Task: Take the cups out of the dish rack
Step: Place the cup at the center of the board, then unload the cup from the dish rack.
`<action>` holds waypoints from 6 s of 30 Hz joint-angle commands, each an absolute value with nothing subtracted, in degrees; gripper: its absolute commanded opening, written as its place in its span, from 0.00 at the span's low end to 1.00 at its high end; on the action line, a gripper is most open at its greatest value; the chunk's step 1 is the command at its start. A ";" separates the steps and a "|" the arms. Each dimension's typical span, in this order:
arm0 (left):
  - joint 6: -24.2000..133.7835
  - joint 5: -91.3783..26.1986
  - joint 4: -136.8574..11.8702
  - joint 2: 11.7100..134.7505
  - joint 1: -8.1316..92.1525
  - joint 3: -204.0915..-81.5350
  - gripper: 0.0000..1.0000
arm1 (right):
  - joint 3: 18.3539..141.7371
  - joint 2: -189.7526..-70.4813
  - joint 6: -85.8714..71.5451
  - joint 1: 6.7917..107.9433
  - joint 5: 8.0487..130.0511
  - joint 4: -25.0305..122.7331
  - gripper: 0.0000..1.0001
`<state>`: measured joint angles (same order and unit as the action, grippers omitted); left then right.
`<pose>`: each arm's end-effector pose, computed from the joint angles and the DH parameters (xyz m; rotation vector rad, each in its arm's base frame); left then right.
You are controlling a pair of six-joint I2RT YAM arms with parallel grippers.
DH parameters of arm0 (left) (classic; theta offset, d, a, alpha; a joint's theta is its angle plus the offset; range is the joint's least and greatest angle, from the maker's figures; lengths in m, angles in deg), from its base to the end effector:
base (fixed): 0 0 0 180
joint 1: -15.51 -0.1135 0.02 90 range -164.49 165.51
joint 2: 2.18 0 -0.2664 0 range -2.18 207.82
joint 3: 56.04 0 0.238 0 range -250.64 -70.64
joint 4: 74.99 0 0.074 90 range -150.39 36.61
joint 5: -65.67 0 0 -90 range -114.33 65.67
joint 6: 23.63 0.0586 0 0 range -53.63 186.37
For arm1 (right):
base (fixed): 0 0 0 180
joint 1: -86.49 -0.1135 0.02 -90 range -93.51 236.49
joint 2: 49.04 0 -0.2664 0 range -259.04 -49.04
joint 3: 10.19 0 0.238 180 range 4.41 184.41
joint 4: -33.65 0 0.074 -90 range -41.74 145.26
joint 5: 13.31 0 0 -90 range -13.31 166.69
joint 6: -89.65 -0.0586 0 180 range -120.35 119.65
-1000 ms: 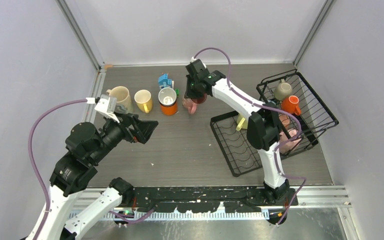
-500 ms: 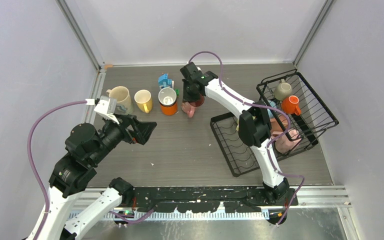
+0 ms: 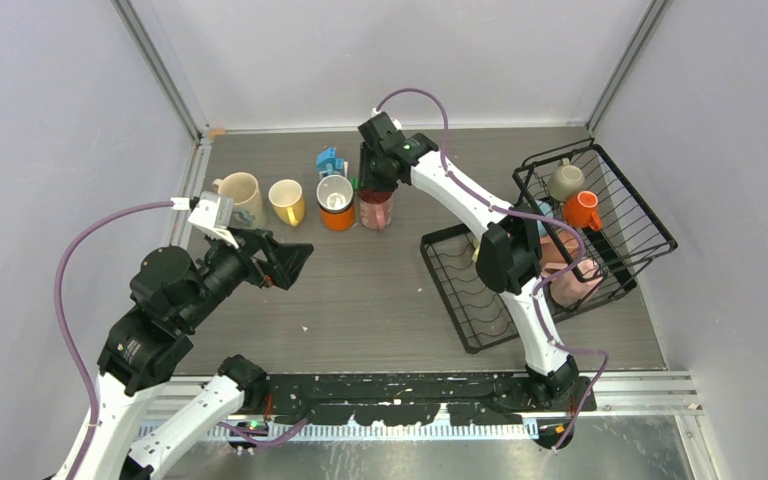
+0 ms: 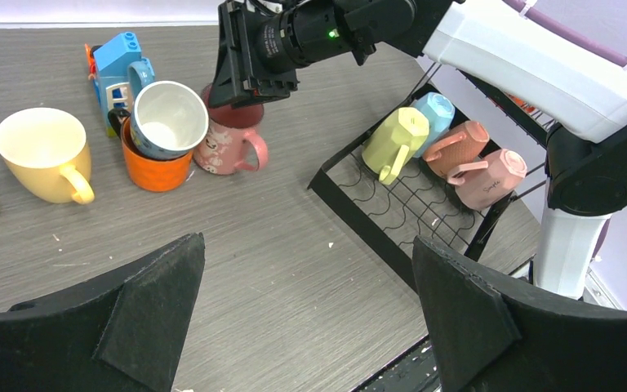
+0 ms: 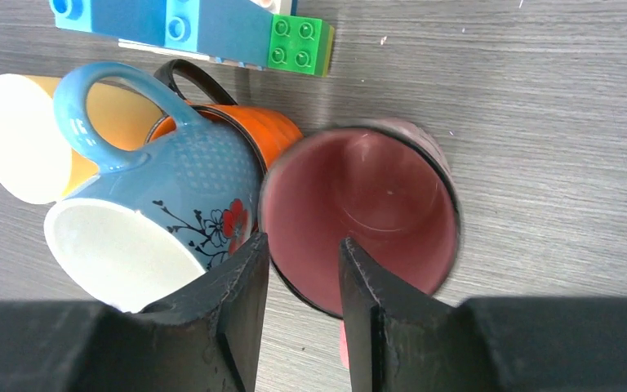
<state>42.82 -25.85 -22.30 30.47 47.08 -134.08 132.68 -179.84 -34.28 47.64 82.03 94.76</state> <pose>0.0796 -0.0507 0.4098 0.1431 1.7481 -0.7348 0.4034 0.3179 0.2650 -0.0632 2.4746 0.4555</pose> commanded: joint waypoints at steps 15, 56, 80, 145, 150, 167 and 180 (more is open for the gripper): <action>40.43 -25.41 -23.46 32.90 46.80 -135.83 1.00 | 136.97 -173.00 -33.68 47.09 87.51 101.14 0.54; 37.90 -27.35 -49.69 66.83 60.45 -135.00 1.00 | 100.30 -115.14 -36.91 46.14 93.84 89.68 1.00; 41.81 -22.67 -56.70 108.65 70.76 -159.53 0.93 | 101.62 -97.98 -37.53 46.08 93.30 94.19 1.00; 49.76 -20.11 -66.51 100.56 73.90 -150.44 0.00 | 96.34 -99.47 -38.74 46.19 91.96 90.06 1.00; 49.78 -19.57 -65.63 93.50 73.74 -147.05 0.00 | 95.03 -100.15 -39.43 46.07 90.90 88.16 1.00; 44.73 -33.79 -56.70 62.96 60.25 -135.95 0.00 | 88.92 -106.33 -42.63 46.12 83.17 77.48 1.00; 34.31 -51.15 -57.77 53.88 51.27 -135.63 0.00 | 81.21 -108.95 -47.16 46.07 71.34 61.05 1.00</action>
